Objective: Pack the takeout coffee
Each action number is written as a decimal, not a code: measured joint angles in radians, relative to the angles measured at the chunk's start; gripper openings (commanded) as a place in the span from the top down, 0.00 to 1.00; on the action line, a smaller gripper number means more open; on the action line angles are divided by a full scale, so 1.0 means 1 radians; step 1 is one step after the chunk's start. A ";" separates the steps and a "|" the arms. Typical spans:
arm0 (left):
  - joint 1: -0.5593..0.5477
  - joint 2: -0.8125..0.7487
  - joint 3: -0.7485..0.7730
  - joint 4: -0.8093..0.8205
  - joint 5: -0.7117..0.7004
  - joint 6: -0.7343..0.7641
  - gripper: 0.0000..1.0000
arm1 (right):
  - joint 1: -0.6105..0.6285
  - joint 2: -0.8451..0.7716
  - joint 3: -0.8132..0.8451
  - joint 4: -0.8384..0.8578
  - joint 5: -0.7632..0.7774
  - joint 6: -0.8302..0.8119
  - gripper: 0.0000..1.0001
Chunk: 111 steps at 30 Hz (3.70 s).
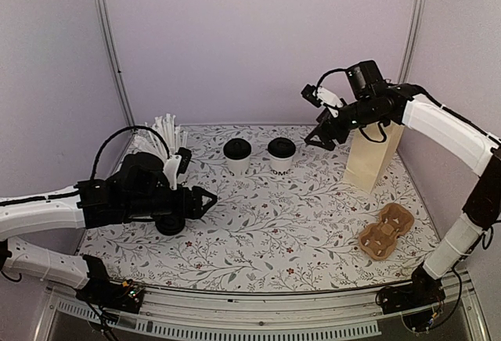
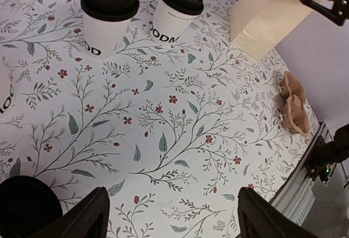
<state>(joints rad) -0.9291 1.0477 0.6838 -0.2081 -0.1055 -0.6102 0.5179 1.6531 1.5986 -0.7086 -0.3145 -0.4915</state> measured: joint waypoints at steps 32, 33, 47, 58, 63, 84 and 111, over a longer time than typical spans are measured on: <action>0.039 0.034 -0.053 0.122 0.147 -0.004 0.21 | -0.336 -0.154 -0.106 -0.095 0.320 -0.138 0.98; 0.039 0.030 -0.058 0.122 0.147 -0.005 0.21 | -0.336 -0.149 -0.101 -0.102 0.316 -0.145 1.00; 0.040 0.024 -0.067 0.125 0.140 0.000 0.21 | -0.253 -0.144 0.056 -0.308 0.058 -0.160 1.00; 0.052 0.026 -0.064 0.108 0.120 0.017 0.21 | -0.061 -0.060 0.124 -0.480 -0.103 -0.190 0.98; 0.066 0.032 -0.033 0.078 0.113 0.026 0.22 | 0.002 -0.023 0.199 -0.510 -0.150 -0.203 0.70; -0.007 0.659 0.869 -0.029 0.085 0.166 0.22 | -0.303 -0.324 0.087 -0.253 -0.301 -0.138 0.28; 0.044 1.027 1.373 -0.333 0.200 0.173 1.00 | -0.401 -0.532 -0.292 0.045 -0.079 0.022 0.25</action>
<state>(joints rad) -0.8852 2.0747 2.0571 -0.5407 0.0940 -0.4370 0.1169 1.1213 1.3064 -0.6636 -0.3939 -0.4698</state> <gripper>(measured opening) 0.026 0.734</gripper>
